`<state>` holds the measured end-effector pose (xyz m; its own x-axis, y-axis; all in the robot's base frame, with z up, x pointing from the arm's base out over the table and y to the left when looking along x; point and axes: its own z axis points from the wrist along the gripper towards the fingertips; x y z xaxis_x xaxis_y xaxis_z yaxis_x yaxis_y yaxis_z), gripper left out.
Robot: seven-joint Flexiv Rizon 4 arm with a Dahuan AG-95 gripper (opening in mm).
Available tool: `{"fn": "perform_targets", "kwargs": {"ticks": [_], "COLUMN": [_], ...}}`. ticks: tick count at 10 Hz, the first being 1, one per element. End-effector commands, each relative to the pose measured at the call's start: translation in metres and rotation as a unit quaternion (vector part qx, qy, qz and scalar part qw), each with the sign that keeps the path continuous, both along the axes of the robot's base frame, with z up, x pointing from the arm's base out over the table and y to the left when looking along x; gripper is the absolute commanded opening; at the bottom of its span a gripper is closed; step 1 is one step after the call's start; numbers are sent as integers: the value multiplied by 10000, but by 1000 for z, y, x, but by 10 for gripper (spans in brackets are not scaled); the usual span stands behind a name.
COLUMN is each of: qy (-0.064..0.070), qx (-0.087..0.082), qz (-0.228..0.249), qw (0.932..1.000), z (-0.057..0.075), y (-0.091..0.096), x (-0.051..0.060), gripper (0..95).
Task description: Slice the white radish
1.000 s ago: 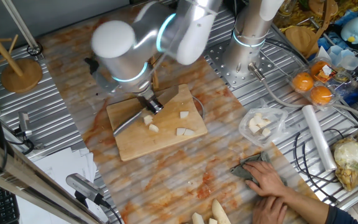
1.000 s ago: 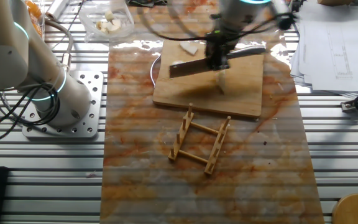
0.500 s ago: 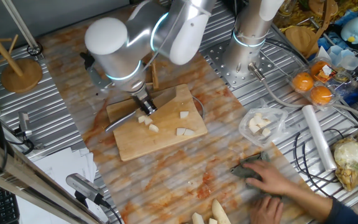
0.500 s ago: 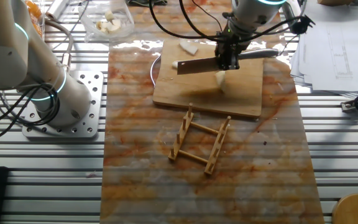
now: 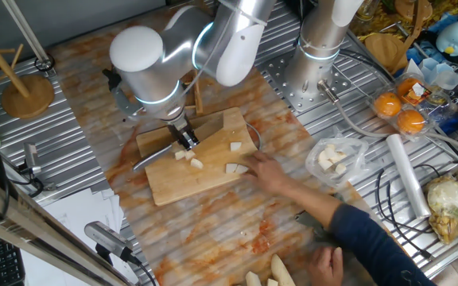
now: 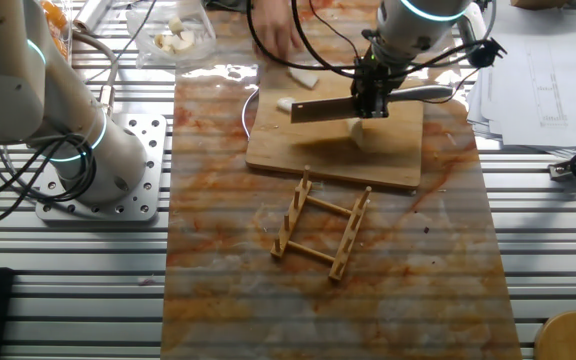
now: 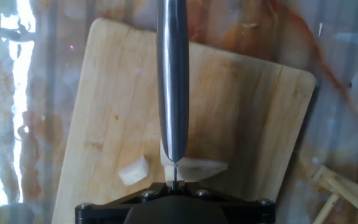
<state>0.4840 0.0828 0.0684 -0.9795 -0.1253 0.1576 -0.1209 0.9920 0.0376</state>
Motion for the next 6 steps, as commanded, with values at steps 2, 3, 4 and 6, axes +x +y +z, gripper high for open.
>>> {"fn": "perform_targets", "kwargs": {"ticks": [2, 3, 4, 6], "qy": [15, 65, 50, 55], "qx": [7, 11, 11, 2], "qz": [-6, -10, 20, 108], "qw": [10000, 10000, 10000, 9999], "z": [-4, -5, -12, -22], "y": [1, 1, 2, 2], "x": [2, 0, -8, -23], "gripper": [0, 0, 0, 0]}}
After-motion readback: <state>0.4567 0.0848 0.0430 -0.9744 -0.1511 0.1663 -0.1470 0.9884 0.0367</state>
